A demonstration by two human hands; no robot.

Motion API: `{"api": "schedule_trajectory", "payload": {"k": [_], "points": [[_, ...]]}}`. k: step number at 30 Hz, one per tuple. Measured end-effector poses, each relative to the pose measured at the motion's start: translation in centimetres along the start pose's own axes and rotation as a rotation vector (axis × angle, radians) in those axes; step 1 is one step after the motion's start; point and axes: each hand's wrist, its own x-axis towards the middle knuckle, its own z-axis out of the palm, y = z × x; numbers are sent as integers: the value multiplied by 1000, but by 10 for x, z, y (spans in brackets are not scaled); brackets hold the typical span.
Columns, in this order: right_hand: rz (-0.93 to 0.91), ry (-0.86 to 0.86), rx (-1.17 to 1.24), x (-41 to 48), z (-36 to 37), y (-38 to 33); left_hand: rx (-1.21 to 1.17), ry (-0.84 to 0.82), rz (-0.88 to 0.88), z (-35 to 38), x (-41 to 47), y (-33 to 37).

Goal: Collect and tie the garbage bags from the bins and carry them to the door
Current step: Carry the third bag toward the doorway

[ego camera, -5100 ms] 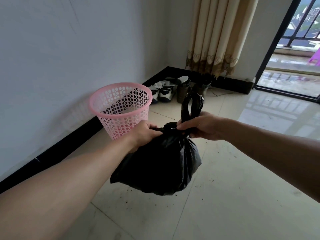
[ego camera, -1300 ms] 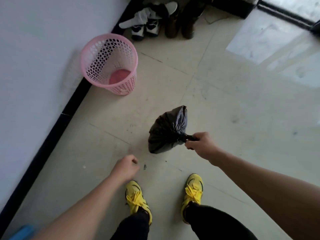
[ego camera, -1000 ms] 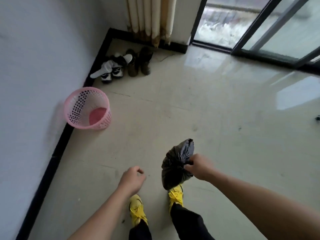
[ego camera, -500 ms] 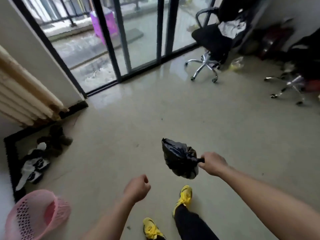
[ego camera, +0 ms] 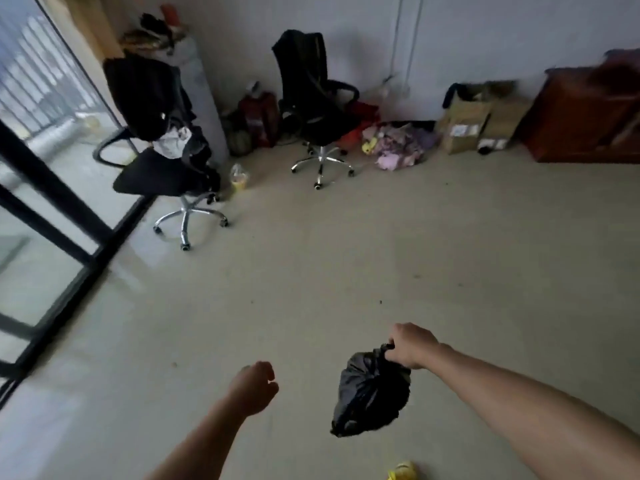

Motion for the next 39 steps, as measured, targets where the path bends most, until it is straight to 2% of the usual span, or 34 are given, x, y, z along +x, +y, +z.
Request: {"api": "schedule_trajectory", "payload": {"k": [6, 15, 21, 27, 34, 39], "points": [[209, 61, 127, 10, -73, 167, 76, -51, 260, -27, 79, 201], [463, 253, 325, 17, -144, 374, 311, -142, 551, -52, 183, 440], [610, 334, 481, 49, -192, 500, 453, -224, 704, -56, 276, 602], [765, 466, 609, 59, -247, 595, 600, -251, 845, -75, 338, 776], [938, 533, 704, 52, -275, 728, 732, -303, 1040, -32, 356, 974], [967, 531, 755, 66, -294, 868, 783, -328, 1079, 21, 366, 1121]]}}
